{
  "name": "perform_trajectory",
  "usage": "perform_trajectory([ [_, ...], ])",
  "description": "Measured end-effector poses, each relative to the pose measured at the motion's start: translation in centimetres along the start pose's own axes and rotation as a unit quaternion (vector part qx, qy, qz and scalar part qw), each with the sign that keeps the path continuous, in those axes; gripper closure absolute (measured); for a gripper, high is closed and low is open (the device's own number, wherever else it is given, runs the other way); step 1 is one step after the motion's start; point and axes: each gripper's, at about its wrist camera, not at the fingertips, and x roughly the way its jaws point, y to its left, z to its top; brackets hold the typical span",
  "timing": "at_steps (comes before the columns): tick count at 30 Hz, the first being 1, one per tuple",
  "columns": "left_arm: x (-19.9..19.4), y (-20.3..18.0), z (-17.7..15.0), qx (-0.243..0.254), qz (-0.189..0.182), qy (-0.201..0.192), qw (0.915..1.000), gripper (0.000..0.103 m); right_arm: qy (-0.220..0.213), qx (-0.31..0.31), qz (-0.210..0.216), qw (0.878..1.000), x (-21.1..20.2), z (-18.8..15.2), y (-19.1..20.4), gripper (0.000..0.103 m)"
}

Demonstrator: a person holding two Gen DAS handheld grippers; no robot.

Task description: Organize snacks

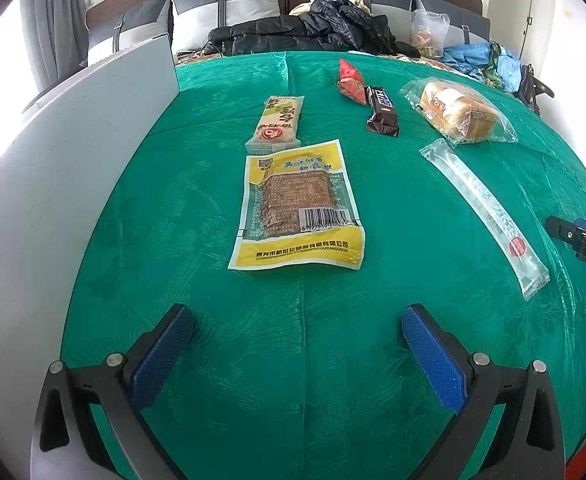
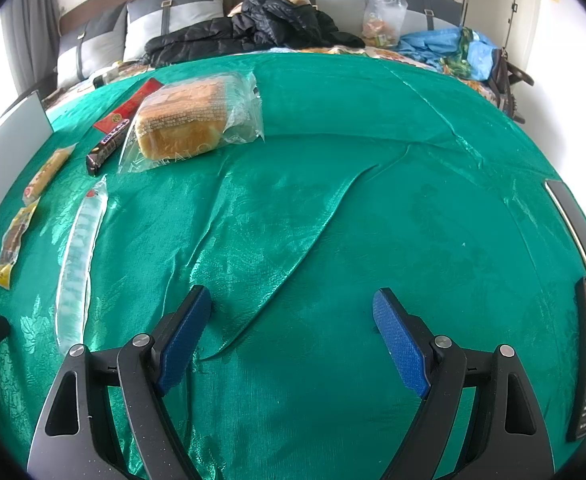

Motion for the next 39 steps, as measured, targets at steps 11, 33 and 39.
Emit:
perform_trajectory([
  [11, 0.0, 0.0, -0.1, 0.000, 0.000, 0.000, 1.0000, 0.000, 0.000, 0.000, 0.000, 1.000, 0.0, 0.0, 0.0, 0.018],
  [33, -0.2, 0.0, -0.2, 0.006, -0.008, 0.004, 0.9999, 0.000, 0.000, 0.000, 0.000, 1.000, 0.0, 0.0, 0.1, 0.018],
  [39, -2.3, 1.8, 0.9, -0.036, -0.077, 0.005, 0.9964, 0.001, 0.000, 0.000, -0.001, 1.000, 0.0, 0.0, 0.1, 0.018],
])
